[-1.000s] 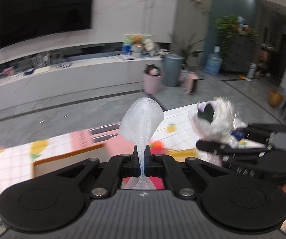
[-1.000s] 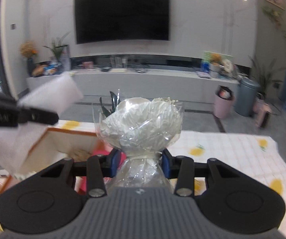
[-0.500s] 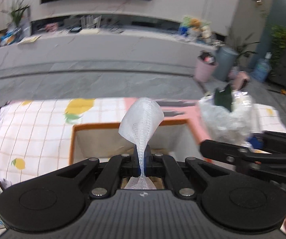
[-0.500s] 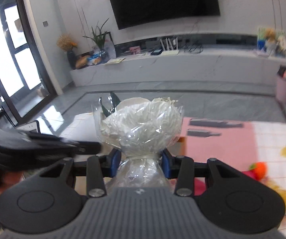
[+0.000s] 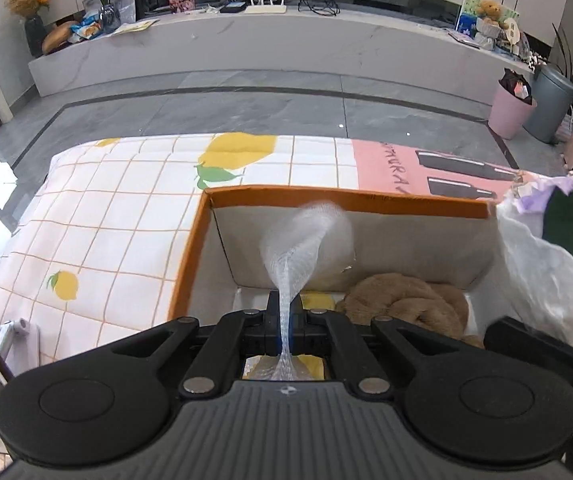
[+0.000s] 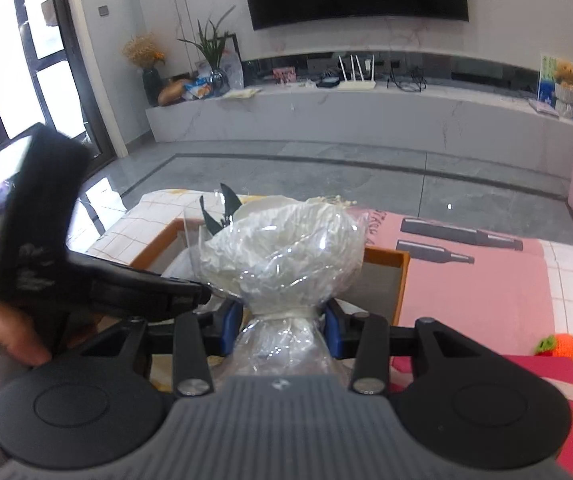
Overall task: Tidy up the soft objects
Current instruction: 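Carry the mesh bag and wrapped bundle with both tools to the orange box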
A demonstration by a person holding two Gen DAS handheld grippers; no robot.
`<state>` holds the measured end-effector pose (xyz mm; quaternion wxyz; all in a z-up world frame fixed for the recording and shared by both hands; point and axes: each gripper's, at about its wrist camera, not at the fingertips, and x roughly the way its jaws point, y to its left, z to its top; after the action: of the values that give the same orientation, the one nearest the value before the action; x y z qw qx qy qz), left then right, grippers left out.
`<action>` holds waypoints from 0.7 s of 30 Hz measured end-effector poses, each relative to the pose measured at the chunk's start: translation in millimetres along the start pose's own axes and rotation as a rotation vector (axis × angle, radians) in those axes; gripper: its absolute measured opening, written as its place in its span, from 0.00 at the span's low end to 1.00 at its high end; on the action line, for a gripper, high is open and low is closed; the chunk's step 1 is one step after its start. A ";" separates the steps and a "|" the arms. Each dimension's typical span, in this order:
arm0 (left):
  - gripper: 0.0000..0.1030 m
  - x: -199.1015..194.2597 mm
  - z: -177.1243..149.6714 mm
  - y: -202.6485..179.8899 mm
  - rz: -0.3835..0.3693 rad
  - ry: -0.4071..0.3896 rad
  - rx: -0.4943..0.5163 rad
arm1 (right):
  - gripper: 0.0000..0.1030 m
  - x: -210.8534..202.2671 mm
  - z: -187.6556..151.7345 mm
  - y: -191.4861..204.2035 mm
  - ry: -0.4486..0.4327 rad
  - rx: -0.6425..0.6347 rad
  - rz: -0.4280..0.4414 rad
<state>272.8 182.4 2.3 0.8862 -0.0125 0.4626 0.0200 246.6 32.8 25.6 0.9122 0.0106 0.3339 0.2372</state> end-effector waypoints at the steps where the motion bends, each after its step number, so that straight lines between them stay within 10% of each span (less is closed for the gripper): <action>1: 0.02 0.9 0.0 -1.1 0.006 0.001 0.005 | 0.40 0.0 -0.6 2.2 0.001 -0.012 -0.006; 21: 0.77 -33.6 4.8 -20.9 -0.002 -0.056 0.115 | 0.40 -33.5 2.5 4.7 -0.043 -0.038 -0.060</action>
<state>258.5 160.8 32.7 0.8981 0.0383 0.4381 -0.0072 223.9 22.6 48.6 0.9260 -0.0117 0.3097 0.2155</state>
